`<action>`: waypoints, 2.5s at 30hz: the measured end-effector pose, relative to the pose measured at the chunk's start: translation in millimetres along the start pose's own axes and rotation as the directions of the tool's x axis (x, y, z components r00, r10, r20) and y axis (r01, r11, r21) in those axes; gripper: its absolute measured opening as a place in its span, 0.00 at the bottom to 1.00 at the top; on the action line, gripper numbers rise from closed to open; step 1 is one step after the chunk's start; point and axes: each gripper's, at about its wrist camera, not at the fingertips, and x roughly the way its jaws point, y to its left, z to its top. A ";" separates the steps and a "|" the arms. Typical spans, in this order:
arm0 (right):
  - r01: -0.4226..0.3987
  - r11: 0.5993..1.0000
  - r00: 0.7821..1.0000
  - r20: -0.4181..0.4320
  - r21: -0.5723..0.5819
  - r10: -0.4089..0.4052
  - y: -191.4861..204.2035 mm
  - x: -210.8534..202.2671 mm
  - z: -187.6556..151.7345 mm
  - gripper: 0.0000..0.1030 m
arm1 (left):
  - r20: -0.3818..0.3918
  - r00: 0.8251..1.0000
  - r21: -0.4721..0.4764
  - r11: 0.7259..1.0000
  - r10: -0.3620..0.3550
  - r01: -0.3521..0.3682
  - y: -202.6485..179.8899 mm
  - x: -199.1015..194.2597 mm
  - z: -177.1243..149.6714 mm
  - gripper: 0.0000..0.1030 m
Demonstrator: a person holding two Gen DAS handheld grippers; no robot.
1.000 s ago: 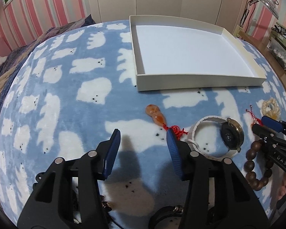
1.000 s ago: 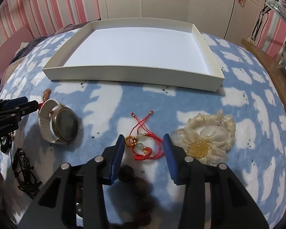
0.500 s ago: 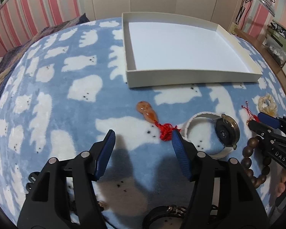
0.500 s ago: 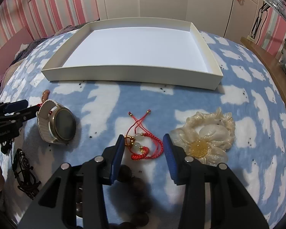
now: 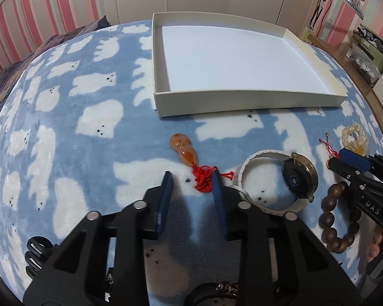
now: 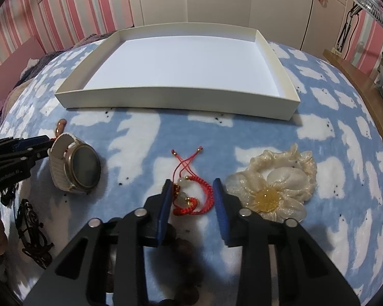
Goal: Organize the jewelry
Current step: 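Grasp the orange gourd charm with left tool while right tool grasps red-string bead charm, then carry both red-string charms up and over into the white tray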
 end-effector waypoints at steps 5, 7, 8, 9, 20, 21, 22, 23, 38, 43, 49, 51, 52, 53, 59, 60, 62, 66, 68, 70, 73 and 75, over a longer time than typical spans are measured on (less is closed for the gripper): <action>-0.003 1.000 1.000 0.001 0.003 0.003 -0.1 1.8 0.1 0.28 | -0.006 1.000 -0.002 1.000 -0.010 0.010 2.1 -0.7 0.0 0.18; -0.006 1.000 1.000 0.000 0.005 0.006 -1.3 2.0 0.6 0.26 | -0.011 1.000 -0.004 1.000 -0.009 0.009 3.2 -1.7 -0.5 0.17; -0.009 1.000 1.000 -0.002 0.008 0.009 -1.9 2.0 1.0 0.26 | -0.013 1.000 -0.004 1.000 -0.009 0.009 3.7 -2.3 -0.5 0.16; -0.012 1.000 1.000 -0.005 0.013 0.012 -2.5 2.3 1.4 0.26 | -0.013 1.000 -0.004 1.000 -0.011 0.011 3.7 -2.8 -0.6 0.13; -0.001 1.000 1.000 -0.021 0.003 0.001 -0.9 2.3 2.7 0.27 | -0.015 1.000 -0.006 1.000 -0.020 0.020 9.2 -9.3 -2.4 0.03; -0.003 1.000 1.000 -0.020 0.001 0.003 -0.7 2.3 3.1 0.26 | -0.015 1.000 -0.007 1.000 -0.021 0.021 9.1 -9.8 -2.5 0.03; -0.006 1.000 1.000 -0.019 0.002 0.006 -1.2 2.1 3.2 0.25 | -0.014 1.000 -0.010 1.000 -0.021 0.021 10.5 -10.8 -2.5 0.03; -0.012 1.000 1.000 -0.019 0.004 0.012 -1.4 1.7 3.4 0.20 | -0.013 1.000 -0.011 1.000 -0.023 0.023 11.3 -11.7 -2.5 0.03; -0.028 0.999 1.000 0.015 0.043 0.028 -9.6 -5.3 5.2 0.06 | 0.007 1.000 -0.022 1.000 -0.011 0.011 17.6 -19.6 -2.1 0.03; -0.027 0.999 0.999 0.022 0.029 0.026 -7.2 -8.4 5.3 0.09 | 0.011 1.000 -0.018 1.000 -0.006 0.006 15.5 -19.8 -2.0 0.03; -0.013 1.000 0.999 0.046 0.010 0.012 -6.1 -14.7 5.2 0.65 | 0.003 1.000 -0.018 1.000 -0.004 0.004 15.2 -16.8 -2.1 0.03; -0.031 0.999 0.999 0.031 0.024 0.030 -8.9 -10.2 5.2 0.65 | 0.002 1.000 -0.019 1.000 -0.004 0.004 15.0 -16.7 -2.2 0.03; -0.038 0.999 0.999 0.020 0.028 0.038 -9.7 -7.3 4.8 0.64 | 0.002 1.000 -0.020 1.000 -0.004 0.004 15.1 -16.4 -2.2 0.03; -0.044 0.999 0.999 0.009 0.029 0.044 -10.0 -4.5 4.2 0.64 | 0.002 1.000 -0.021 1.000 -0.004 0.004 15.3 -16.2 -2.3 0.03; -0.031 1.000 0.999 -0.018 -0.003 0.031 -4.6 5.5 1.3 0.38 | -0.002 1.000 -0.022 1.000 -0.003 0.003 16.0 -14.0 -2.8 0.03; -0.028 1.000 0.999 -0.019 -0.009 0.028 -4.6 6.0 1.3 0.36 | -0.002 1.000 -0.021 1.000 -0.003 0.003 16.3 -13.6 -2.8 0.03; -0.028 1.000 0.999 -0.018 -0.006 0.027 -5.7 5.7 0.8 0.28 | -0.004 1.000 -0.022 1.000 -0.004 0.004 16.3 -13.3 -3.1 0.03; -0.041 0.999 0.999 -0.009 0.016 0.041 -9.2 4.8 1.4 0.08 | 0.000 1.000 -0.017 1.000 -0.002 0.002 16.4 -12.5 -3.9 0.03; -0.031 0.999 1.000 -0.002 0.006 0.031 -8.2 3.8 1.8 0.07 | 0.003 1.000 -0.013 1.000 0.005 -0.005 15.9 -12.6 -4.1 0.03; -0.019 1.000 1.000 0.011 -0.005 0.019 -6.1 1.7 2.4 0.07 | 0.005 1.000 -0.007 1.000 0.012 -0.012 14.6 -13.1 -4.6 0.02; -0.014 1.000 0.999 0.029 0.000 0.014 -8.0 -2.2 4.3 0.07 | 0.017 1.000 0.000 1.000 0.011 -0.011 11.4 -16.5 -4.1 0.02; -0.015 1.000 0.999 0.039 0.008 0.014 -10.6 -4.9 6.4 0.07 | 0.033 0.999 0.003 1.000 0.006 -0.006 10.4 -20.7 -3.1 0.02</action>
